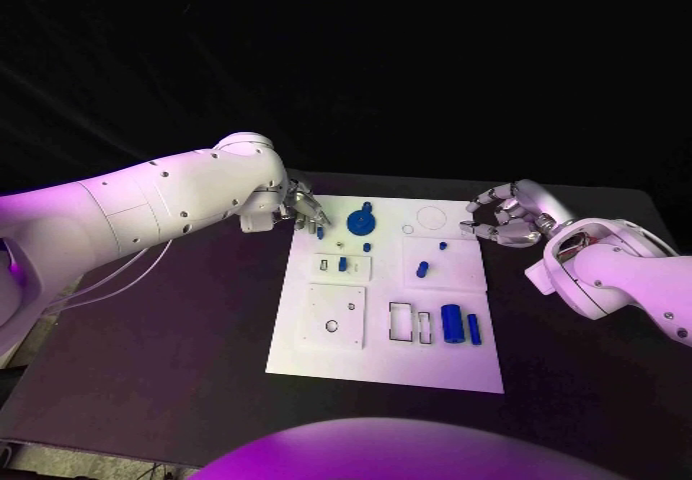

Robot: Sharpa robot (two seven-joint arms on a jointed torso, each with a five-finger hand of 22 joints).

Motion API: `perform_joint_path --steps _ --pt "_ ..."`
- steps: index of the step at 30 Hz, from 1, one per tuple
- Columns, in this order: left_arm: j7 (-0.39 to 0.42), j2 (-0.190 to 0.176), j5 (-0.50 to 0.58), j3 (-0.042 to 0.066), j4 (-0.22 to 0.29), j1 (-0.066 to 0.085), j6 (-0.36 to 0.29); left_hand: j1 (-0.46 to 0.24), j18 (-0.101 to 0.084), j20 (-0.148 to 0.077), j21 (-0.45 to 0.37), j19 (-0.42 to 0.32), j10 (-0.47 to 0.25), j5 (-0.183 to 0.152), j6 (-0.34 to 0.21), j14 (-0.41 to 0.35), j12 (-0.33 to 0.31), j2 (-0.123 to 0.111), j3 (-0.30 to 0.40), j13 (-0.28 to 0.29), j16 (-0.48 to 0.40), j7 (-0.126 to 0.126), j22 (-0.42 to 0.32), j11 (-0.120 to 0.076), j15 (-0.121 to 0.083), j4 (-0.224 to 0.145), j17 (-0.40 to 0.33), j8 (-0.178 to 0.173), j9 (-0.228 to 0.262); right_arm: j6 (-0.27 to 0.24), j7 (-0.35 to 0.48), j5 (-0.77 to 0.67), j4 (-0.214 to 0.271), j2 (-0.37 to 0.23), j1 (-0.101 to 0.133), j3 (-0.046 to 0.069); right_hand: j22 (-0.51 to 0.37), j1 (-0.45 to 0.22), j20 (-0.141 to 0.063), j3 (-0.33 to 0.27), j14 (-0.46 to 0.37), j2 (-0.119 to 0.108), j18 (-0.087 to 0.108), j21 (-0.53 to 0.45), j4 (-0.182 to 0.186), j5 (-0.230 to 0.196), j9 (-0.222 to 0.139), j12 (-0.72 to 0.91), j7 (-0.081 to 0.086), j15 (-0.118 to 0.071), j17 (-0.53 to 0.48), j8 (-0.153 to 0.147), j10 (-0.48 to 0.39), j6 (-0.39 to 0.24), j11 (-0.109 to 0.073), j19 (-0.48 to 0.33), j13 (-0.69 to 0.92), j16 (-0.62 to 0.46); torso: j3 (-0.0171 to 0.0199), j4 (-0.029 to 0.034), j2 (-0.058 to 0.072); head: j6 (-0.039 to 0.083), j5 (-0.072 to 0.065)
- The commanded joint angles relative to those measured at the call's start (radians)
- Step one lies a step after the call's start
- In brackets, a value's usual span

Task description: Assemble the parts on the task board

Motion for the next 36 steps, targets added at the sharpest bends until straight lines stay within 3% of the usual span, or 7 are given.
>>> perform_joint_path --steps 1,19,29,36 --pt "0.010 0.003 0.024 0.000 0.000 0.000 -0.004 0.012 0.016 -0.008 0.003 0.036 0.005 -0.004 0.005 0.104 0.006 -0.001 0.005 0.001 0.004 0.000 0.224 0.000 -0.007 0.002 0.263 0.001 0.001 0.008 0.005 -0.005 0.000 0.001 -0.001 0.000 0.213 -0.011 -0.008 0.004 0.104 -0.001 0.013 -0.006 0.003 0.004 0.001 -0.005 -0.001 -0.008 0.263 0.007 -0.008 -0.006 -0.001 0.045 0.113 0.004 -0.0003 0.0008 0.000 -0.002 -0.001" --pt "0.008 0.008 0.030 -0.005 -0.016 0.000 0.011 0.013 0.016 -0.009 0.001 0.034 0.009 -0.004 0.010 0.104 0.009 -0.001 0.007 0.001 0.004 -0.002 0.223 -0.001 -0.007 0.002 0.263 0.002 0.003 0.010 0.004 -0.005 0.003 0.000 -0.001 0.000 0.214 -0.013 -0.008 0.005 0.104 -0.001 0.013 -0.005 0.003 0.005 0.002 -0.003 -0.001 -0.008 0.263 0.008 -0.007 -0.005 -0.001 0.046 0.115 0.004 0.0001 -0.0002 0.001 -0.010 -0.005" --pt "0.013 0.007 0.051 -0.006 -0.016 0.000 0.001 0.128 0.016 -0.017 0.000 0.034 0.025 -0.004 0.014 0.104 0.021 0.023 0.091 0.002 0.004 -0.014 0.223 -0.011 -0.016 -0.079 0.263 0.007 0.017 0.008 0.005 -0.005 0.002 0.000 -0.001 0.000 0.214 -0.015 -0.009 0.005 0.104 0.000 0.013 -0.005 0.004 0.005 0.002 -0.004 -0.001 -0.008 0.263 0.009 -0.007 -0.005 -0.001 0.045 0.114 0.004 0.0008 0.0001 0.000 -0.015 -0.007" --pt "0.015 0.007 0.072 -0.007 -0.017 0.000 0.009 0.151 0.016 -0.019 -0.002 0.033 0.031 -0.004 0.013 0.104 0.020 0.024 0.107 -0.002 0.004 -0.015 0.223 -0.012 -0.017 -0.100 0.263 0.008 0.022 0.008 0.004 -0.005 0.000 0.000 -0.001 0.000 0.214 -0.015 -0.009 0.005 0.104 0.000 0.013 -0.005 0.004 0.005 0.002 -0.004 -0.001 -0.008 0.263 0.009 -0.007 -0.005 -0.001 0.045 0.114 0.004 0.0011 0.0001 0.000 -0.017 -0.005"
